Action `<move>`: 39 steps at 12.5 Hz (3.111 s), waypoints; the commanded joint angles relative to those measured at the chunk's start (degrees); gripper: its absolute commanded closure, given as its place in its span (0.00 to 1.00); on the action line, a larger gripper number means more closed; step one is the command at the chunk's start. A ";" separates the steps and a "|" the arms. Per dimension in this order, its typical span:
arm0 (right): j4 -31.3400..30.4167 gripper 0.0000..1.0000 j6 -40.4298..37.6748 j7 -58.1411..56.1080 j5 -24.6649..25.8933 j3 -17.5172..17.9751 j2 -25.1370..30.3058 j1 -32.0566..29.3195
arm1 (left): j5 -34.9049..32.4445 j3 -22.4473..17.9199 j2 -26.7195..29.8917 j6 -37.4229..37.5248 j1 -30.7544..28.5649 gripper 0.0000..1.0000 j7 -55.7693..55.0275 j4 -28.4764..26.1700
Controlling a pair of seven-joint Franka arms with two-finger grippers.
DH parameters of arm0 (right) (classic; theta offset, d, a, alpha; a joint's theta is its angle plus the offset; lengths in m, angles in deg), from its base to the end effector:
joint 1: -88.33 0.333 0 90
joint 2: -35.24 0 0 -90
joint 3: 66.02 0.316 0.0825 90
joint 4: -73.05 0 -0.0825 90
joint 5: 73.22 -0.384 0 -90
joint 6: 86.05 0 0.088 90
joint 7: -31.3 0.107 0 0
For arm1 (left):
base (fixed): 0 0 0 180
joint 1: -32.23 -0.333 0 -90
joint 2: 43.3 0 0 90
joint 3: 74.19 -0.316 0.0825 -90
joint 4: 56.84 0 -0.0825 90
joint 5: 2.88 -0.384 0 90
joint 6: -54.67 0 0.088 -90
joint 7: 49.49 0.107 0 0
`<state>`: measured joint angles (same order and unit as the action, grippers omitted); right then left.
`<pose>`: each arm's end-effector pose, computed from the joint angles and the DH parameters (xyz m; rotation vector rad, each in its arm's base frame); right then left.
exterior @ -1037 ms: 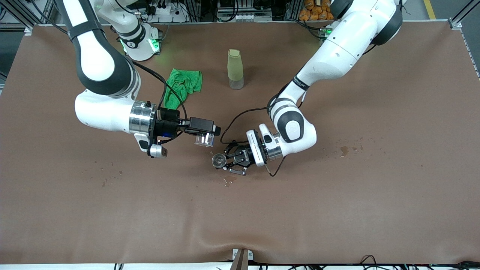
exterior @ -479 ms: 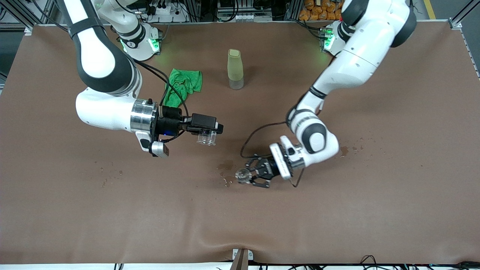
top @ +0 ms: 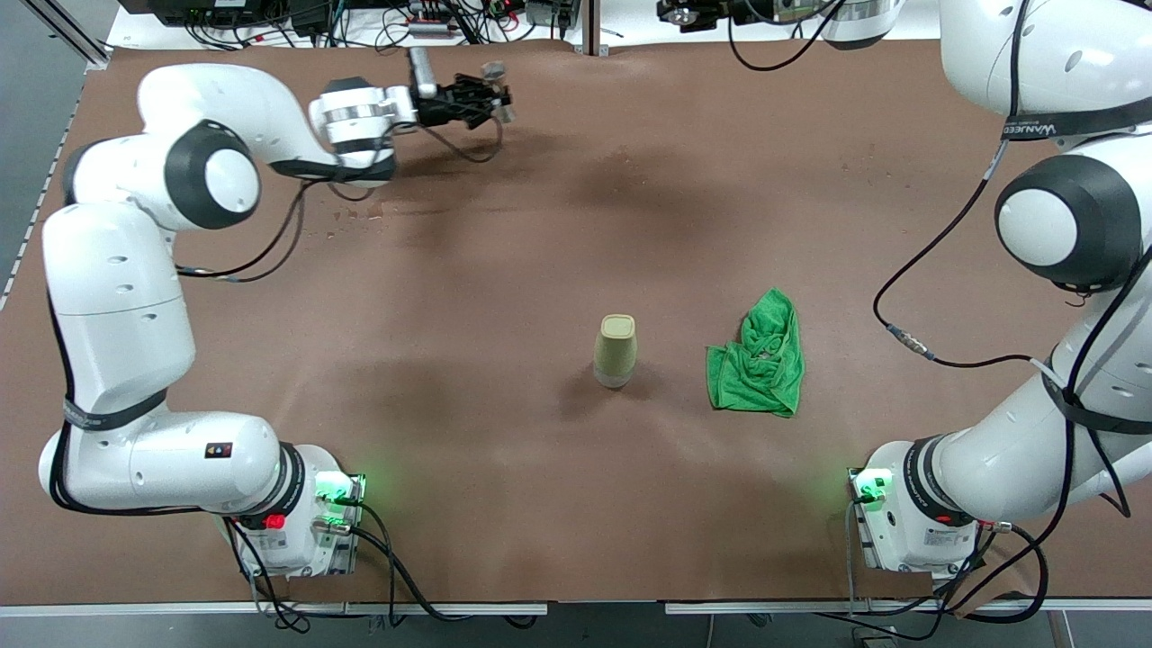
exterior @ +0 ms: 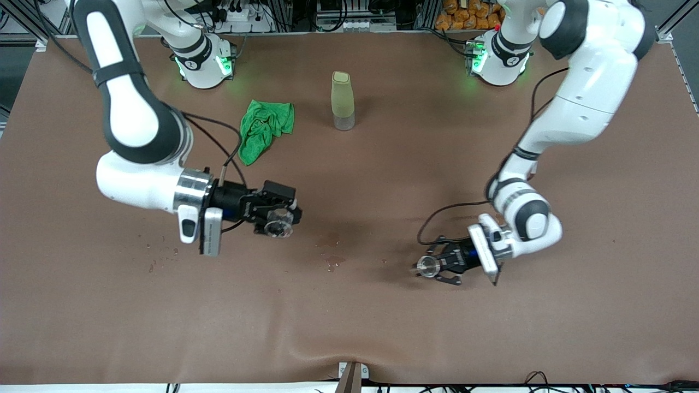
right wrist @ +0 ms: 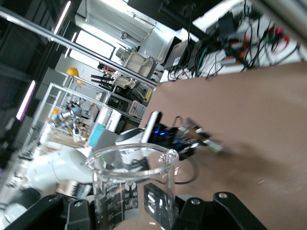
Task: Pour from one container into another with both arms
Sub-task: 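Carry the beaker back with the right gripper while the left gripper returns the jigger, then lower the beaker and jigger onto the table and open both grippers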
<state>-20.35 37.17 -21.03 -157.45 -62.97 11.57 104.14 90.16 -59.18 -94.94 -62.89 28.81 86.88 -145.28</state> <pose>0.6488 0.2597 0.4254 -1.8772 -0.3587 -0.4857 0.6826 -0.1650 0.1537 1.5242 -1.1043 1.2593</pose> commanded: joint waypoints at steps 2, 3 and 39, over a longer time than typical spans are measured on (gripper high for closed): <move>1.20 1.00 -4.10 -17.76 0.48 0.72 -3.57 -5.78 | -12.58 0.72 0.75 8.47 -8.95 1.00 2.22 -4.63; 1.12 1.00 -5.60 -23.64 0.48 0.64 -4.80 -7.80 | -16.62 0.64 0.57 11.28 -11.85 1.00 3.18 -4.81; 12.10 0.00 -18.27 -87.86 12.52 0.46 -37.16 -43.06 | -38.72 -0.60 -3.56 25.02 -26.38 0.68 7.33 -4.81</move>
<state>-9.80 18.26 -108.98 -145.97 -63.35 -25.05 62.52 52.44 -60.21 -98.02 -39.14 3.40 93.20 -150.17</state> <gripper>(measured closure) 0.004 0.793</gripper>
